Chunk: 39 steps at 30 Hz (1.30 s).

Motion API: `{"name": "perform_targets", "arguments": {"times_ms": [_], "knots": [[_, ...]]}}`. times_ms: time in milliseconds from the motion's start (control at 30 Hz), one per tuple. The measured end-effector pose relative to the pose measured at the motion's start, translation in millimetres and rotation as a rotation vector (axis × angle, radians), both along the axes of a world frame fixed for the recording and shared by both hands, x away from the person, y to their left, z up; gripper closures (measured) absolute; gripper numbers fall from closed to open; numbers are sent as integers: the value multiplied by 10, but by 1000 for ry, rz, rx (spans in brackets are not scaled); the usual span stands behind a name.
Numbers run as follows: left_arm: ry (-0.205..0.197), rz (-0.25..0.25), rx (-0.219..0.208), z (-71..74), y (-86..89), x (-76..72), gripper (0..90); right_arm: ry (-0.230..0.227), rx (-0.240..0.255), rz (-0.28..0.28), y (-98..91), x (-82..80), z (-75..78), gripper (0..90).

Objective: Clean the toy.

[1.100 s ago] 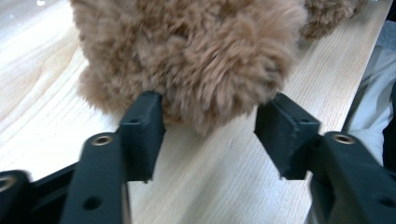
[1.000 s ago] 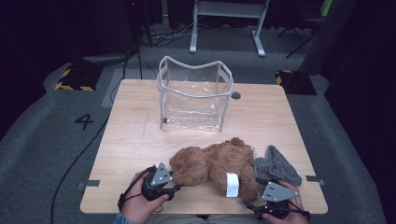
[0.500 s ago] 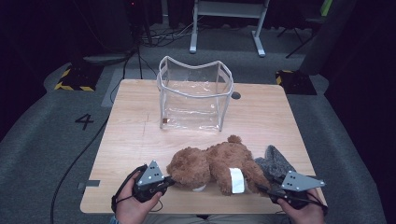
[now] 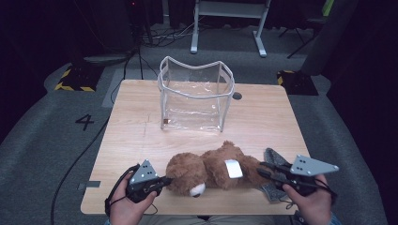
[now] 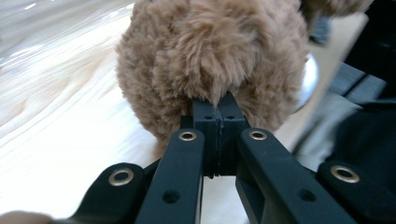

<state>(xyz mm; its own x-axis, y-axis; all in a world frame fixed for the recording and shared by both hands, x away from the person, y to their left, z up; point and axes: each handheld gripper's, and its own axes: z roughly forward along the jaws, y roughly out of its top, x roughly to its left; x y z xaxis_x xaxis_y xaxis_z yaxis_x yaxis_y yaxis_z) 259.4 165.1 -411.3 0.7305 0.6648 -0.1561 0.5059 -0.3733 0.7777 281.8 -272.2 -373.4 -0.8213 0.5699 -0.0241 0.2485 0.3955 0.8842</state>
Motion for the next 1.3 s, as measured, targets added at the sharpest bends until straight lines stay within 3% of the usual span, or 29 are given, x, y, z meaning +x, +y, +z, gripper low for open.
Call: {"name": "perform_targets", "arguments": {"times_ms": [67, 167, 233, 267, 300, 367, 400, 467, 533, 700, 833, 1033, 1200, 1300], "knots": [[-7, 32, -24, -82, 37, 75, 888, 7, 6, -3, 44, 142, -71, 751], [-42, 64, -16, -161, 51, 141, 847, 18, 17, -10, 97, 306, -150, 751], [-90, 73, 15, -208, 48, 181, 740, 27, 9, -11, 130, 373, -196, 751], [-131, 84, 40, -230, 46, 208, 640, 29, 7, -11, 146, 398, -218, 751], [-126, 79, 38, -244, 41, 225, 585, 25, 4, -14, 165, 418, -243, 751], [-102, 44, 33, -269, 19, 265, 693, 21, 0, -3, 182, 426, -260, 751], [-109, 41, 54, -282, 0, 287, 697, 19, -1, 1, 190, 424, -270, 751], [-74, 25, 95, -300, -54, 300, 789, 7, -9, 6, 204, 411, -286, 748], [-84, 33, 115, -316, -90, 289, 877, -7, -2, 6, 197, 388, -291, 697], [-103, 32, 117, -322, -99, 271, 893, -54, 37, -27, 69, 340, -281, 432], [-92, 30, 128, -337, -112, 266, 895, -84, -23, -98, -146, 267, -284, 326], [-90, 15, 129, -339, -149, 263, 895, 21, -168, -192, -491, 325, -505, 263], [-91, 13, 129, -338, -148, 258, 895, 119, -263, -216, -580, 470, -790, 204], [-94, 11, 132, -335, -148, 252, 896, 212, -336, -214, -558, 527, -974, 195]]}}
